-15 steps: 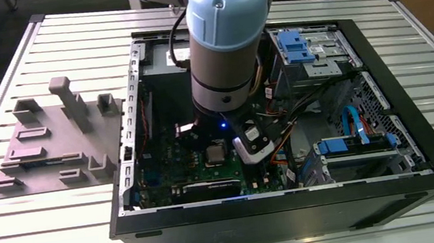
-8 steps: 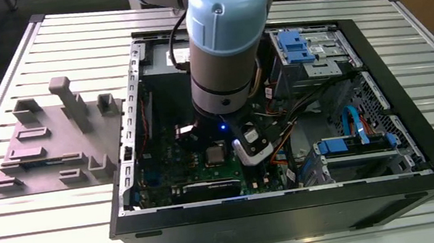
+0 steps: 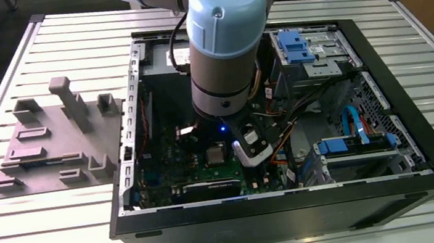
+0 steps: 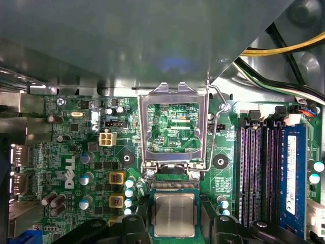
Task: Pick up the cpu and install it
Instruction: 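Place the cpu into insertion slot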
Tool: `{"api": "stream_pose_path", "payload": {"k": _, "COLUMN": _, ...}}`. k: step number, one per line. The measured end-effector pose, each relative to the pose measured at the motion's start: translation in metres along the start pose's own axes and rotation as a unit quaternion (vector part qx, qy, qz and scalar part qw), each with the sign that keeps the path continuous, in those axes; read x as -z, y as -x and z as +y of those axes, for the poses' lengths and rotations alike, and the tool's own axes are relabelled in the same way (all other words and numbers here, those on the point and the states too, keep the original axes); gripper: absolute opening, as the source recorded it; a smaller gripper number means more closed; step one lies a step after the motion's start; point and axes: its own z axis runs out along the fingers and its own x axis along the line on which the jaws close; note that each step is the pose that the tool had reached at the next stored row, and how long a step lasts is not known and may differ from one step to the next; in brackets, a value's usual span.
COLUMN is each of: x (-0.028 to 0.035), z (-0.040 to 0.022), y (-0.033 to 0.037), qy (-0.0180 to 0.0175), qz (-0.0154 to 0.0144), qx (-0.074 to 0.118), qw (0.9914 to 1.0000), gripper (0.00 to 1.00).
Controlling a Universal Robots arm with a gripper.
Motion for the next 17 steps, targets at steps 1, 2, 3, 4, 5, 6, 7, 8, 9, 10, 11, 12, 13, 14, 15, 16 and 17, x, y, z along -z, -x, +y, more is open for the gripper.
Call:
{"api": "stream_pose_path", "payload": {"k": 1, "x": -0.0001, "z": 0.0, "y": 0.0, "qy": 0.0, "qz": 0.0, "qx": 0.0, "qw": 1.0, "gripper": 0.47}}
{"api": "stream_pose_path", "payload": {"k": 2, "x": -0.0001, "z": 0.0, "y": 0.0, "qy": 0.0, "qz": 0.0, "qx": 0.0, "qw": 1.0, "gripper": 0.47}}
{"api": "stream_pose_path", "payload": {"k": 3, "x": -0.0001, "z": 0.0, "y": 0.0, "qy": 0.0, "qz": 0.0, "qx": 0.0, "qw": 1.0, "gripper": 0.47}}
{"api": "stream_pose_path", "payload": {"k": 4, "x": -0.0001, "z": 0.0, "y": 0.0, "qy": 0.0, "qz": 0.0, "qx": 0.0, "qw": 1.0, "gripper": 0.47}}
{"api": "stream_pose_path", "payload": {"k": 5, "x": -0.0002, "z": 0.0, "y": 0.0, "qy": 0.0, "qz": 0.0, "qx": 0.0, "qw": 1.0, "gripper": 0.47}}
{"api": "stream_pose_path", "payload": {"k": 6, "x": -0.0002, "z": 0.0, "y": 0.0, "qy": 0.0, "qz": 0.0, "qx": 0.0, "qw": 1.0, "gripper": 0.47}}
{"api": "stream_pose_path", "payload": {"k": 7, "x": -0.0002, "z": 0.0, "y": -0.0003, "qy": 0.0001, "qz": -0.0001, "qx": 0.0, "qw": 1.0, "gripper": 0.47}}
{"api": "stream_pose_path", "payload": {"k": 8, "x": -0.0003, "z": 0.0001, "y": -0.0005, "qy": 0.0002, "qz": -0.0001, "qx": 0.0, "qw": 1.0, "gripper": 0.47}}
{"api": "stream_pose_path", "payload": {"k": 9, "x": -0.0003, "z": 0.0001, "y": -0.0006, "qy": 0.0004, "qz": -0.0001, "qx": 0.0, "qw": 1.0, "gripper": 0.47}}
{"api": "stream_pose_path", "payload": {"k": 10, "x": -0.0003, "z": 0.0, "y": -0.0006, "qy": 0.0004, "qz": -0.0001, "qx": 0.0, "qw": 1.0, "gripper": 0.47}}
{"api": "stream_pose_path", "payload": {"k": 11, "x": -0.0003, "z": 0.0, "y": -0.0007, "qy": 0.0004, "qz": -0.0001, "qx": 0.0, "qw": 1.0, "gripper": 0.47}}
{"api": "stream_pose_path", "payload": {"k": 12, "x": -0.0003, "z": 0.0, "y": -0.0007, "qy": 0.0004, "qz": -0.0001, "qx": 0.0, "qw": 1.0, "gripper": 0.47}}
{"api": "stream_pose_path", "payload": {"k": 13, "x": -0.0006, "z": 0.0, "y": -0.0007, "qy": 0.0004, "qz": -0.0001, "qx": 0.0, "qw": 1.0, "gripper": 0.47}}
{"api": "stream_pose_path", "payload": {"k": 14, "x": -0.0009, "z": -0.0001, "y": -0.0007, "qy": 0.0003, "qz": 0.0, "qx": 0.0, "qw": 1.0, "gripper": 0.47}}
{"api": "stream_pose_path", "payload": {"k": 15, "x": -0.0013, "z": -0.0001, "y": -0.0007, "qy": 0.0001, "qz": 0.0001, "qx": 0.0, "qw": 1.0, "gripper": 0.47}}
{"api": "stream_pose_path", "payload": {"k": 16, "x": -0.0017, "z": -0.0001, "y": -0.0007, "qy": 0.0, "qz": 0.0001, "qx": 0.0, "qw": 1.0, "gripper": 0.47}}
{"api": "stream_pose_path", "payload": {"k": 17, "x": -0.0021, "z": -0.0001, "y": -0.0008, "qy": 0.0001, "qz": 0.0, "qx": 0.0, "qw": 1.0, "gripper": 0.49}}
